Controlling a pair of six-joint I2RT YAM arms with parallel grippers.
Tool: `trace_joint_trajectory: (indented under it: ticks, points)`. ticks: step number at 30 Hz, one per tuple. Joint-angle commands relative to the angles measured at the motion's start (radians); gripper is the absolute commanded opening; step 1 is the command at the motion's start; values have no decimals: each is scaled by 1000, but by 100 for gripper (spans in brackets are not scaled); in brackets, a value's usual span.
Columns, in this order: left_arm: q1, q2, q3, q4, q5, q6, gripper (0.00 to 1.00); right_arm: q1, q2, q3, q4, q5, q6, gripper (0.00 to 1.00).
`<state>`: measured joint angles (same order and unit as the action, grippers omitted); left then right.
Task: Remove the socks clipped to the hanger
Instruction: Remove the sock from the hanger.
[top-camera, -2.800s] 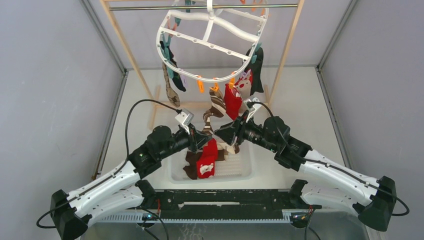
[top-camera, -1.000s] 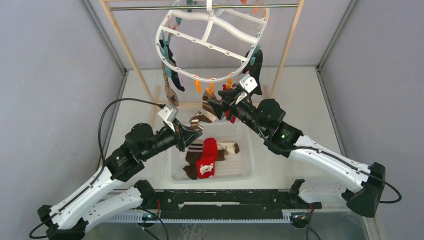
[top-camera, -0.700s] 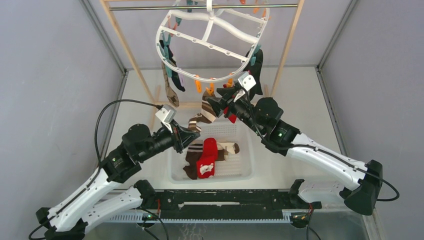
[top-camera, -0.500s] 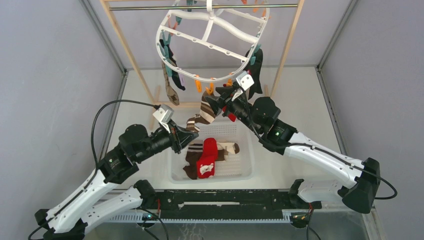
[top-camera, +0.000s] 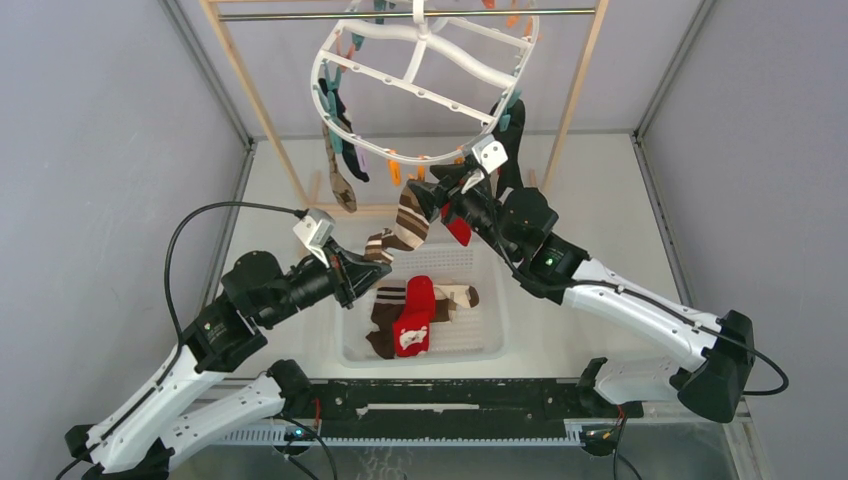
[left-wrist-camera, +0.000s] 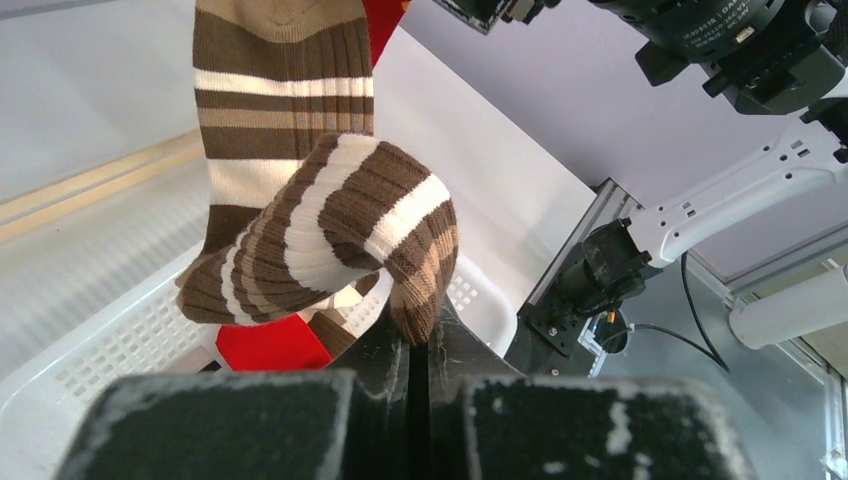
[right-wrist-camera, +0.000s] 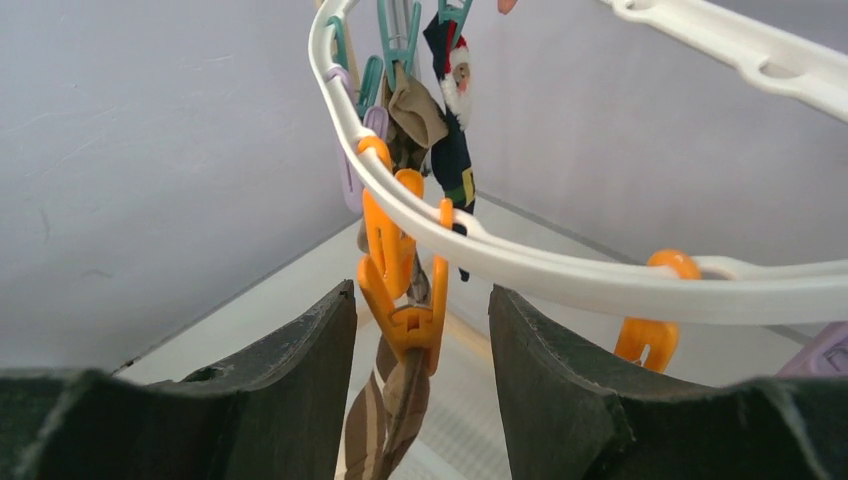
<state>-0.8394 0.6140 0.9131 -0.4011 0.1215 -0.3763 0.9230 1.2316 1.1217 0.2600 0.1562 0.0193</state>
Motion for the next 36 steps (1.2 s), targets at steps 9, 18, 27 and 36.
trace_joint_trajectory:
  ticks: [9, 18, 27, 36]
  points:
    - [-5, -7, 59, 9, 24, -3, 1, -27, 27, 58, 91, -7, 20, 58]
    - [-4, -8, 56, 5, 24, 0, 2, -27, 41, 61, 107, -15, 34, 52]
    - [-5, -5, 52, 5, 27, 1, 2, -29, 51, 62, 114, -14, 38, 35]
    - [-4, -7, 47, 5, 25, -1, 2, -29, 48, 62, 98, -9, 41, 1]
